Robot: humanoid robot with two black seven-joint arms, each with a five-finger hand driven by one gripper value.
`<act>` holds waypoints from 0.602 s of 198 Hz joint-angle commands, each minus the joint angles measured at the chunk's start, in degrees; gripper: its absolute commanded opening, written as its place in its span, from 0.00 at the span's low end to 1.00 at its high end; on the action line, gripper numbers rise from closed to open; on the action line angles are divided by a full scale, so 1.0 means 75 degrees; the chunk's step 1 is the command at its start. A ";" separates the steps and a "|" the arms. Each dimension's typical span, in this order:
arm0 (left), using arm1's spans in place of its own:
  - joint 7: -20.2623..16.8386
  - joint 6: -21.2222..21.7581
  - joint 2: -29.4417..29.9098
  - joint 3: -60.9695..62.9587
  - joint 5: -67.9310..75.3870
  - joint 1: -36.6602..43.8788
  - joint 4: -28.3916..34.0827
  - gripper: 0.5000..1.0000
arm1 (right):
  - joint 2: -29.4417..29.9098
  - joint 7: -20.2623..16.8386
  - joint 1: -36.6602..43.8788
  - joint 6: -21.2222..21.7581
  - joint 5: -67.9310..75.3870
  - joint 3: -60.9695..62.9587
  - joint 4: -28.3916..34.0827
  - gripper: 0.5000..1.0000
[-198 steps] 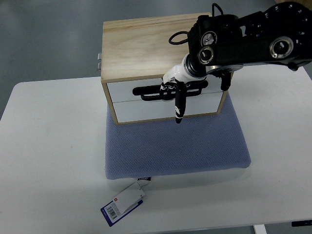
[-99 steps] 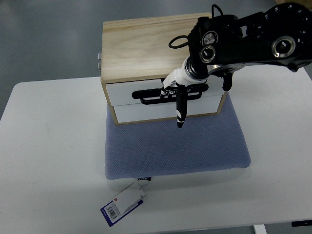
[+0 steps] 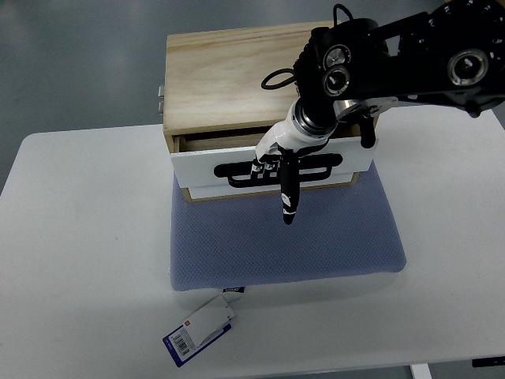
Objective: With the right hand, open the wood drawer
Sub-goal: 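Pull the upper drawer toward the robot with the right hand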
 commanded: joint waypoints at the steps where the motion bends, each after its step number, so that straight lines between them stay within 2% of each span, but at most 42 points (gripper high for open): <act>1: -0.0001 -0.0001 0.0000 0.0000 0.0000 0.0000 0.0000 1.00 | -0.0060 -0.0001 0.0048 0.0061 0.0006 0.0002 0.0130 0.89; 119: -0.0001 -0.0001 0.0000 0.0000 0.0000 0.0000 0.0000 1.00 | -0.0399 -0.0001 0.0459 0.0237 0.0076 0.0037 0.0856 0.89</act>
